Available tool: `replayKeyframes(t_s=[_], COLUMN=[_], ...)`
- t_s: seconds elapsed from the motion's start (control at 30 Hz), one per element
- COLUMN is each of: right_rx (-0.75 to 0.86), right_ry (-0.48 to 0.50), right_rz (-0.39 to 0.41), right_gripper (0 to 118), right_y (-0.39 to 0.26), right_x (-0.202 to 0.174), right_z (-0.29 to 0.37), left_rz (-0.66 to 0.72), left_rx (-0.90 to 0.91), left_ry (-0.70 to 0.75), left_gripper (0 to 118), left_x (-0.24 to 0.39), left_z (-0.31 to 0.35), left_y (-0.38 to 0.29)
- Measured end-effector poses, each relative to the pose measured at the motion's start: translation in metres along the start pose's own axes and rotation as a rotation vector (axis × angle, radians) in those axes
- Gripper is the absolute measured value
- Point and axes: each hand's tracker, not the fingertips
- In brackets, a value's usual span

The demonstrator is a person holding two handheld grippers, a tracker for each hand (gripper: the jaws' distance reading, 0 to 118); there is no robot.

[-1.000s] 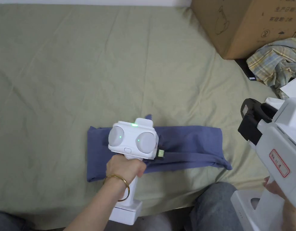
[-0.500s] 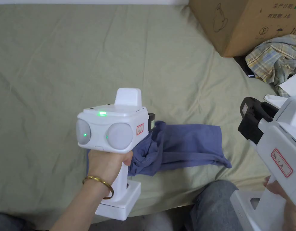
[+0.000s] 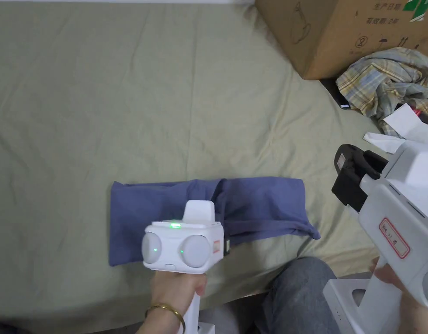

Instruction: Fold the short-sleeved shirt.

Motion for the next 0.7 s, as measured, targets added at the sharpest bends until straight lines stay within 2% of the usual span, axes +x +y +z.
replayKeyframes(t_s=[0.2,0.37,0.4,0.43,0.47,0.5,0.53,0.57,0.6,0.63,0.7], right_rx=[-0.007,0.01,0.016,0.021,0.028,0.033,0.036,0.038,0.039,0.04,0.037], right_ry=[-0.007,0.011,0.016,0.02,0.024,0.028,0.034,0.042,0.044,0.047,0.06], right_rz=[0.025,0.049,0.05,0.053,0.056,0.055,0.053,0.054,0.057,0.061,0.066], right_gripper=[0,0,0,0,0,0,0,0,0,0,0], right_y=[0.001,0.01,0.012,0.013,0.015,0.017,0.018,0.019,0.019,0.02,0.021], right_x=[-0.003,-0.014,-0.016,-0.018,-0.02,-0.023,-0.025,-0.027,-0.03,-0.034,-0.038], right_z=[0.003,0.006,0.006,0.007,0.008,0.008,0.008,0.008,0.007,0.007,0.006], left_rz=[0.07,0.146,0.159,0.174,0.189,0.212,0.222,0.235,0.244,0.263,0.303], left_rx=[-0.014,0.229,0.283,0.318,0.342,0.347,0.343,0.347,0.37,0.398,0.359], left_ry=[-0.046,-0.148,-0.151,-0.142,-0.156,-0.164,-0.168,-0.176,-0.151,-0.19,-0.22], left_gripper=[0,0,5,15,32,67,95,118,118,118,118], left_x=[0.005,-0.02,-0.03,-0.04,-0.054,-0.067,-0.08,-0.096,-0.112,-0.126,-0.158], left_z=[-0.004,0.058,0.072,0.085,0.097,0.108,0.116,0.123,0.135,0.14,0.143], left_y=[0.017,0.052,0.06,0.066,0.073,0.08,0.084,0.088,0.083,0.082,0.078])
